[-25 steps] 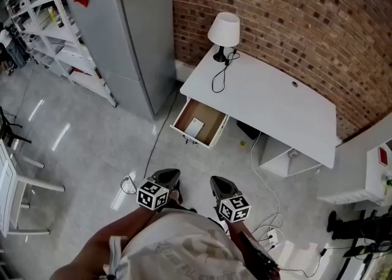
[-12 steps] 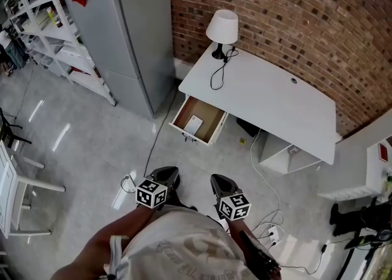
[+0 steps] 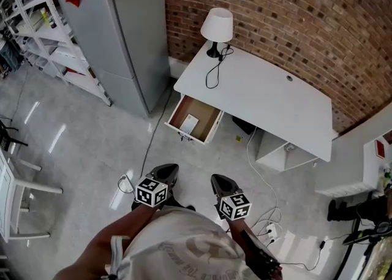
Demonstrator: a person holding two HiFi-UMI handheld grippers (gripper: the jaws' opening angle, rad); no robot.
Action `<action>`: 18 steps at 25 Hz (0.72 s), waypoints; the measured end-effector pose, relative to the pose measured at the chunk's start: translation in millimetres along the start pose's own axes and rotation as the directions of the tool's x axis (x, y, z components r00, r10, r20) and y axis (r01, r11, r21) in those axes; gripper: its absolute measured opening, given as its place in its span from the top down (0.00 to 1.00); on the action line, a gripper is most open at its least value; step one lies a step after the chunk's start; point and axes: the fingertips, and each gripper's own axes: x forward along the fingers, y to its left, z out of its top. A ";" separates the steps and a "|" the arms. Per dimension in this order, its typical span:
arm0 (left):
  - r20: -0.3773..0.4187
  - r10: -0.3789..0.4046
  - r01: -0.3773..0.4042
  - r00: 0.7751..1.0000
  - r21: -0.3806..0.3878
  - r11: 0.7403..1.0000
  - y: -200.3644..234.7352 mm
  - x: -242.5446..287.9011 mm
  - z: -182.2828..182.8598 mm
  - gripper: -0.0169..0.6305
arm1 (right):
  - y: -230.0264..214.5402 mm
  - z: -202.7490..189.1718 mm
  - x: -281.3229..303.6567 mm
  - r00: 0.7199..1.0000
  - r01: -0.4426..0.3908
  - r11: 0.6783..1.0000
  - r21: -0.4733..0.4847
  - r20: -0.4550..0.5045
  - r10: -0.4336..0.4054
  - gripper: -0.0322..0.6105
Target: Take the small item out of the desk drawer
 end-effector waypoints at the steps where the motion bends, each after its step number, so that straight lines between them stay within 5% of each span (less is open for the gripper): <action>1: 0.001 0.005 -0.005 1.000 -0.003 1.000 2.0 0.0 1.1 0.96 | -0.4 0.3 0.7 1.000 0.000 1.000 0.001 -0.001 0.000 0.94; 18: -0.023 -0.033 0.033 0.999 0.010 0.999 11.2 22.0 17.1 0.96 | -21.4 15.9 9.7 0.999 0.052 0.998 0.027 0.007 -0.053 0.94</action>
